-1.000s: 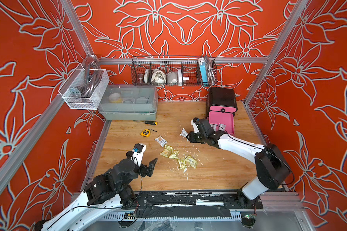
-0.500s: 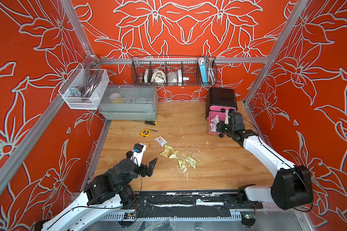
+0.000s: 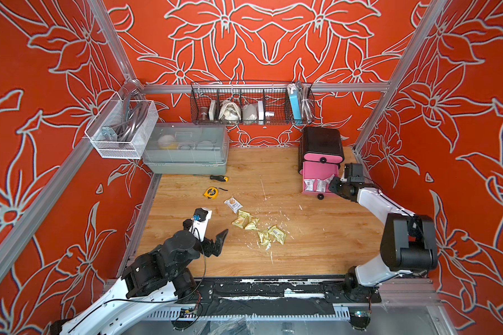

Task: Place the cookies into the drawer by color
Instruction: Place the cookie in the drawer, then pick up the cookie at the center of the board.

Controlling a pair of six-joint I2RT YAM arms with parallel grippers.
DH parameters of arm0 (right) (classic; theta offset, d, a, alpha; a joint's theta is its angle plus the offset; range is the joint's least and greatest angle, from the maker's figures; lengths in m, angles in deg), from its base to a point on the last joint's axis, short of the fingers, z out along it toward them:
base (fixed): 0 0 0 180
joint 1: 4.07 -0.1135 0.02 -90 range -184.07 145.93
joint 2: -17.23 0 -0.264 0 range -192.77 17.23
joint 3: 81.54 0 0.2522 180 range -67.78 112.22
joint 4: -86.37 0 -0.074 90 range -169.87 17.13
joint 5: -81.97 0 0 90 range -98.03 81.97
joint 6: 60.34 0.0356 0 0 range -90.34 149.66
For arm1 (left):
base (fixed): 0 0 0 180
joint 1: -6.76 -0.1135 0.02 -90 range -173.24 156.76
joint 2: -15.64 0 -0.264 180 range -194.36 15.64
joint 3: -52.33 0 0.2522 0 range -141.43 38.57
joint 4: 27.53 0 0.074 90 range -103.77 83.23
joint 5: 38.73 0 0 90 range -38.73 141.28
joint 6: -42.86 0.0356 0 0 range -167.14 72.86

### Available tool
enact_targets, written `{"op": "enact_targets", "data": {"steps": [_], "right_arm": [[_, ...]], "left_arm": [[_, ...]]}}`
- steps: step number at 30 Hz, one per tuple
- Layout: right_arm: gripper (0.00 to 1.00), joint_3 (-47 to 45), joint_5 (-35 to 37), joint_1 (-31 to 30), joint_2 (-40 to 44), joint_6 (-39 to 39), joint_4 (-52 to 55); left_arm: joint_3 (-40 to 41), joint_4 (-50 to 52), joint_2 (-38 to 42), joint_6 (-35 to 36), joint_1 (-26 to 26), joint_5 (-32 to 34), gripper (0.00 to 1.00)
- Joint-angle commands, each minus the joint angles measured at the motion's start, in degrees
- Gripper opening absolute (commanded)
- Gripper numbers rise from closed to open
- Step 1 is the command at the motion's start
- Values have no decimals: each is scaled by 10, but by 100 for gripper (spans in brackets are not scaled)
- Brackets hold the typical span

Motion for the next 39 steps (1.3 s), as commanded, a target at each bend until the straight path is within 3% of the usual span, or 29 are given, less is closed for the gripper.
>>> {"op": "enact_targets", "data": {"steps": [1,5,12,17,26,31,35,39], "right_arm": [[5,41,-3,6,-23,-18,-1],[8,54,-8,7,-46,-9,-15],[33,77,-31,7,-73,3,-6],[42,60,-28,7,-41,11,-3],[51,17,-11,11,95,30,20],[53,-30,-84,13,223,45,-5],[54,-80,-181,6,315,76,-30],[55,-128,-201,-49,382,89,2]], "left_arm": [[-7,-8,2,3,1,0,99],[-6,-9,0,4,1,2,99],[-7,-17,-16,9,1,1,99],[-8,-16,-20,10,2,2,99],[-7,-20,-33,-1,1,6,99],[16,-81,-63,-69,1,-4,99],[20,-127,-121,-120,1,21,99],[12,-175,-188,-120,0,49,96]]}}
